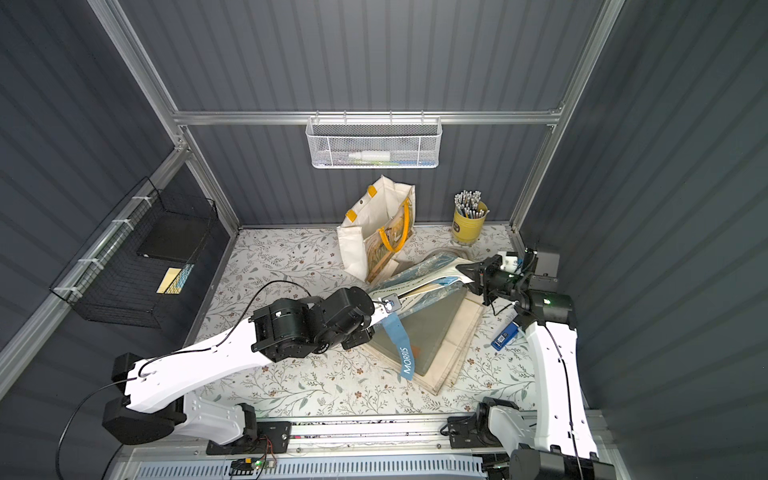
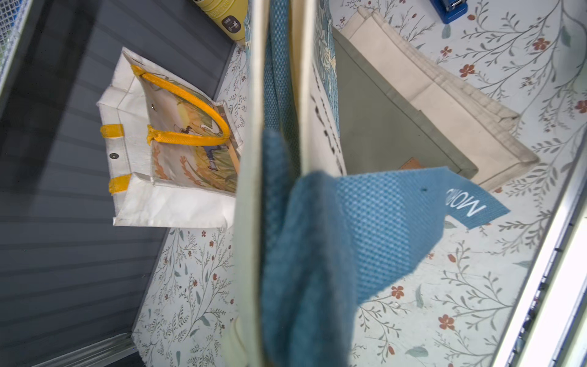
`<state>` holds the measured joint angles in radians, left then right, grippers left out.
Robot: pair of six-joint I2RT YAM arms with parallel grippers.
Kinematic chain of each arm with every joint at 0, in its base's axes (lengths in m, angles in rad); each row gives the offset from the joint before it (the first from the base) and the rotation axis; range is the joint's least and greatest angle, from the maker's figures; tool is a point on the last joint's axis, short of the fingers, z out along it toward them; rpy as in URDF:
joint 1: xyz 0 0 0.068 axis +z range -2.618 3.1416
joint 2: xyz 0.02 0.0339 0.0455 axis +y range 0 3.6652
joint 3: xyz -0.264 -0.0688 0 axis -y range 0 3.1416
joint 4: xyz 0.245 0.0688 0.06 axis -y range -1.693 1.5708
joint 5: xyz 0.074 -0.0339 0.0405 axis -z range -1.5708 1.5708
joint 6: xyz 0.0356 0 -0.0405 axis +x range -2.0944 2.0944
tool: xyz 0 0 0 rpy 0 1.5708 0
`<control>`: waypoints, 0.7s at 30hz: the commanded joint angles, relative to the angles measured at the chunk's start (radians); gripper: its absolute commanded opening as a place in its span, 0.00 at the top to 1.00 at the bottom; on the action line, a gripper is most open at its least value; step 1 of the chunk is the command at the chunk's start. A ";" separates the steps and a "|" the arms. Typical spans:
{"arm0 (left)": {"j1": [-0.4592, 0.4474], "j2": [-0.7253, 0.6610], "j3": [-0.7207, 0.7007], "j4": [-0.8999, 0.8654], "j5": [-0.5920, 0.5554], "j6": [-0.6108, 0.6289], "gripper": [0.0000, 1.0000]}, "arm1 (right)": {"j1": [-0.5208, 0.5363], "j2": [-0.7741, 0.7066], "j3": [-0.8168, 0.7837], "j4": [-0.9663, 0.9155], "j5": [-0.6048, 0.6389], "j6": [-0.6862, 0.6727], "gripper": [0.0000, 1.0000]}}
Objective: Put away the canvas bag
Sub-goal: Press the canvas bag.
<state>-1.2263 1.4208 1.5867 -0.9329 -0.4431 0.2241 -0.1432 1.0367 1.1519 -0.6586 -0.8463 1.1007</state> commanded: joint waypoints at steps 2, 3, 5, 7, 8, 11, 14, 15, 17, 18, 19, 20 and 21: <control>-0.023 -0.008 0.088 -0.011 0.078 -0.061 1.00 | -0.014 0.021 -0.002 0.086 0.091 -0.078 0.71; -0.023 0.003 0.097 -0.022 0.072 -0.057 1.00 | -0.014 0.021 -0.003 0.106 0.084 -0.091 0.65; -0.017 0.031 0.123 -0.044 0.075 -0.056 1.00 | -0.014 0.019 0.001 0.148 0.065 -0.123 0.59; -0.008 0.049 0.145 -0.058 0.086 -0.047 1.00 | -0.013 0.014 0.006 0.174 0.051 -0.162 0.56; -0.002 0.057 0.156 -0.066 0.081 -0.045 1.00 | -0.012 0.014 0.012 0.178 0.048 -0.184 0.53; 0.034 0.073 0.191 -0.099 0.057 -0.048 1.00 | -0.012 0.012 0.028 0.162 0.054 -0.286 0.47; 0.074 0.076 0.231 -0.129 0.058 -0.055 1.00 | 0.015 -0.027 0.007 0.168 0.118 -0.434 0.36; 0.082 0.072 0.240 -0.132 0.060 -0.055 1.00 | 0.023 -0.042 -0.003 0.177 0.126 -0.475 0.34; 0.093 0.070 0.257 -0.140 0.067 -0.038 1.00 | 0.041 -0.080 -0.013 0.201 0.136 -0.577 0.30; 0.095 0.071 0.266 -0.146 0.070 -0.028 1.00 | 0.045 -0.098 -0.011 0.218 0.132 -0.630 0.30; 0.099 0.077 0.279 -0.159 0.078 -0.022 1.00 | 0.054 -0.120 -0.004 0.225 0.145 -0.701 0.31; 0.106 0.083 0.294 -0.177 0.083 -0.018 1.00 | 0.064 -0.141 -0.002 0.236 0.164 -0.764 0.31; 0.109 0.091 0.305 -0.194 0.091 -0.013 1.00 | 0.070 -0.160 -0.003 0.256 0.156 -0.825 0.31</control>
<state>-1.1217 1.5196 1.8286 -1.1141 -0.3885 0.1963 -0.0906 0.9257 1.1461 -0.4843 -0.7349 0.5381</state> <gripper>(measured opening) 0.100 0.688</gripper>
